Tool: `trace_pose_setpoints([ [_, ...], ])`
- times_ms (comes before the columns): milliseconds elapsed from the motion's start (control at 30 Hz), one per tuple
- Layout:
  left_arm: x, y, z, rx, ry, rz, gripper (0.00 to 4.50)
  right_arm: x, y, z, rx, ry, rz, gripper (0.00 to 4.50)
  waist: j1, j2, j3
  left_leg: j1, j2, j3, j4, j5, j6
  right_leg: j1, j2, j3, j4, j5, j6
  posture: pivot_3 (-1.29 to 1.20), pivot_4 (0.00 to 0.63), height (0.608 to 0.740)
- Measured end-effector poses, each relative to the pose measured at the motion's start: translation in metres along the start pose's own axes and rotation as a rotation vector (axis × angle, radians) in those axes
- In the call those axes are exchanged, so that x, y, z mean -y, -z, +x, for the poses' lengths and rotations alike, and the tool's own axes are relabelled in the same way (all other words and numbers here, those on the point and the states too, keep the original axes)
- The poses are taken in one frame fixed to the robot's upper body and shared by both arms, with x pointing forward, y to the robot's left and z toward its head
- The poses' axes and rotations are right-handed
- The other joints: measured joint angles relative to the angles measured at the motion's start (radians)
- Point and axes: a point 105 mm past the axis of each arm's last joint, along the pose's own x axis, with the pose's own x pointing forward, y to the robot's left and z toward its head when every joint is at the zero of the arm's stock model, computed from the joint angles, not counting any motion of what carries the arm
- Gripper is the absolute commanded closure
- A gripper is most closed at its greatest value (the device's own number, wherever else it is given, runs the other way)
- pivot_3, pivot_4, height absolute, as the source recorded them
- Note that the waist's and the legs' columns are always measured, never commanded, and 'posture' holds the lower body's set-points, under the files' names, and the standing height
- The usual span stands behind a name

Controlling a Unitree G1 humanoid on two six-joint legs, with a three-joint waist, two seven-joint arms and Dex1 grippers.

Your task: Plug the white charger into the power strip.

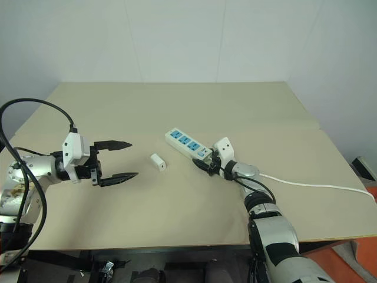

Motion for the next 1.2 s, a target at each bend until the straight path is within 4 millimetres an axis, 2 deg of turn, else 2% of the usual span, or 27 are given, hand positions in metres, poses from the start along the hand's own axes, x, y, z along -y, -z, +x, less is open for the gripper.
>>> trace_pose_setpoints([
  [233, 0.001, 0.000, 0.002, 0.002, 0.007, -0.003, 0.00, -0.003, 0.001, -0.008, 0.020, -0.034, -0.034, 1.07, 0.001, 0.000, 0.000, 0.000, 0.000, 0.000, 0.000, 0.000, 0.000, 0.000, 0.000, 0.000, 0.000, 0.000, 0.000, 0.00, 0.150, 0.740],
  [400, 0.001, -0.001, 0.003, 0.004, 0.018, 0.002, 0.00, -0.006, 0.007, -0.030, 0.032, -0.075, -0.098, 1.07, 0.011, 0.000, 0.000, -0.001, -0.001, 0.000, 0.000, 0.000, 0.000, 0.001, -0.001, 0.000, -0.001, 0.000, 0.000, 0.00, 0.150, 0.740],
  [733, -0.003, -0.003, 0.005, 0.009, 0.038, 0.006, 0.00, 0.019, 0.021, -0.119, -0.040, 0.050, -0.126, 1.07, 0.019, 0.000, 0.000, -0.001, -0.001, 0.001, 0.000, 0.000, 0.000, 0.001, -0.001, 0.000, -0.001, 0.000, 0.001, 0.00, 0.150, 0.740],
  [867, -0.004, -0.004, 0.008, 0.013, 0.050, 0.005, 0.00, 0.019, 0.023, -0.157, -0.078, 0.068, -0.128, 1.07, 0.019, 0.000, 0.000, -0.001, -0.001, 0.001, 0.000, 0.000, 0.000, 0.001, -0.001, 0.000, -0.001, -0.001, 0.001, 0.00, 0.150, 0.740],
  [967, -0.005, -0.004, 0.007, 0.013, 0.057, 0.005, 0.00, 0.008, 0.020, -0.183, -0.097, 0.007, -0.130, 1.07, 0.020, 0.000, 0.000, -0.001, -0.001, 0.001, 0.000, 0.000, 0.000, 0.001, -0.001, 0.000, -0.002, -0.001, 0.001, 0.00, 0.150, 0.740],
  [1200, -0.019, -0.009, 0.005, 0.008, 0.081, 0.067, 0.00, -0.027, 0.004, -0.217, -0.110, -0.251, -0.112, 1.07, 0.011, 0.001, 0.001, 0.001, 0.000, 0.002, 0.000, 0.000, 0.000, 0.003, 0.001, 0.001, -0.002, -0.003, 0.004, 0.00, 0.150, 0.740],
])
